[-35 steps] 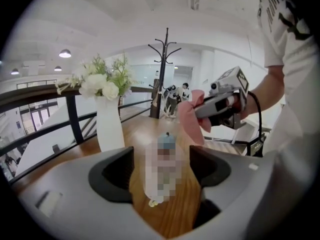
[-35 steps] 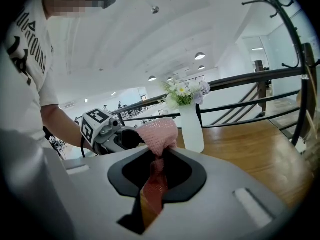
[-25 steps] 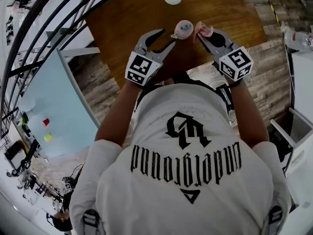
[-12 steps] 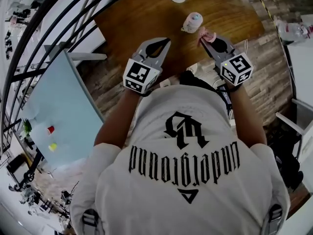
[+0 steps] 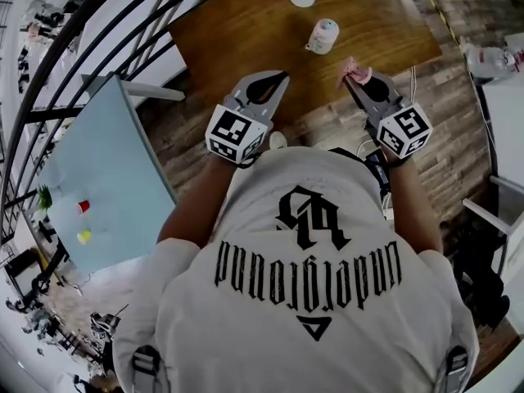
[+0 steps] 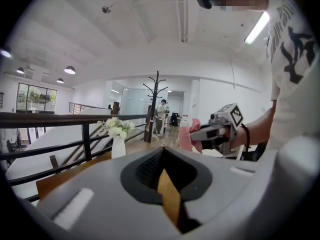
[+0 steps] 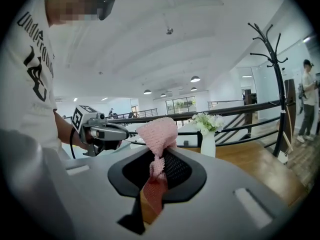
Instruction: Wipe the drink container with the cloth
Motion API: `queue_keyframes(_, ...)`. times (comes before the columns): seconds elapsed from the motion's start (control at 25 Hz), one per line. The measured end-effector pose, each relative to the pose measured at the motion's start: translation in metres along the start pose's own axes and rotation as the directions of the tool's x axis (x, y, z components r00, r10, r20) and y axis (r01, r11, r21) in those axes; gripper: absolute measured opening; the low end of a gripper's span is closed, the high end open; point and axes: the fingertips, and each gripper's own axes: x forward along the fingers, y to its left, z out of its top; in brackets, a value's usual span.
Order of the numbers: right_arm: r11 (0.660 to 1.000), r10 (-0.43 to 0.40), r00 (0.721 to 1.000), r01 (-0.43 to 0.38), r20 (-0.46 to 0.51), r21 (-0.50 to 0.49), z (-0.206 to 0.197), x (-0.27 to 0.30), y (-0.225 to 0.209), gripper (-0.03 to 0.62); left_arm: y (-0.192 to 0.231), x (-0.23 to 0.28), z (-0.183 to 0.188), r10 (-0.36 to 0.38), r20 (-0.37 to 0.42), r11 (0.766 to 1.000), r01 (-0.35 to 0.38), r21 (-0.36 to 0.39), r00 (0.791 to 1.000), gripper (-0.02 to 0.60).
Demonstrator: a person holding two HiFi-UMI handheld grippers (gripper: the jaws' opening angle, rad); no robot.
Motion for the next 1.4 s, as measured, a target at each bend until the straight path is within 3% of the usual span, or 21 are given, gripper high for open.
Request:
queue_keyframes(0.28,0.998,0.065,0.998,-0.065,0.018,-0.017,0.0,-0.056,0.014,0.046,-0.051,-0.001,-0.005,0.051,-0.005,0.998,-0.051,-0.028,0.999,0.049)
queue_keyframes(0.56,0.984,0.172,0.985,-0.171,0.028,-0.044,-0.023,-0.146,0.04,0.046,-0.139,-0.003,-0.005,0.111,0.044,0.991,-0.107,-0.083,0.993,0.049)
queue_keyframes(0.92,0.965,0.257,0.965,-0.254,0.043,-0.066,-0.047,-0.256,0.055,0.046,-0.243,-0.005,-0.014,0.193,0.034,0.977,-0.189,-0.098,0.981,0.049)
queue_keyframes(1.08,0.963,0.265,0.961,-0.262,0.072,-0.058,-0.054,-0.289,0.061,0.046,-0.278,-0.014,-0.006,0.243,0.048,0.968,-0.239,-0.069,0.969,0.049)
queue_keyframes(1.4,0.959,0.272,0.959,-0.263,0.077,-0.11,-0.051,-0.324,0.087,0.046,-0.323,-0.035,0.014,0.269,0.084,0.962,-0.271,0.013,0.959,0.049)
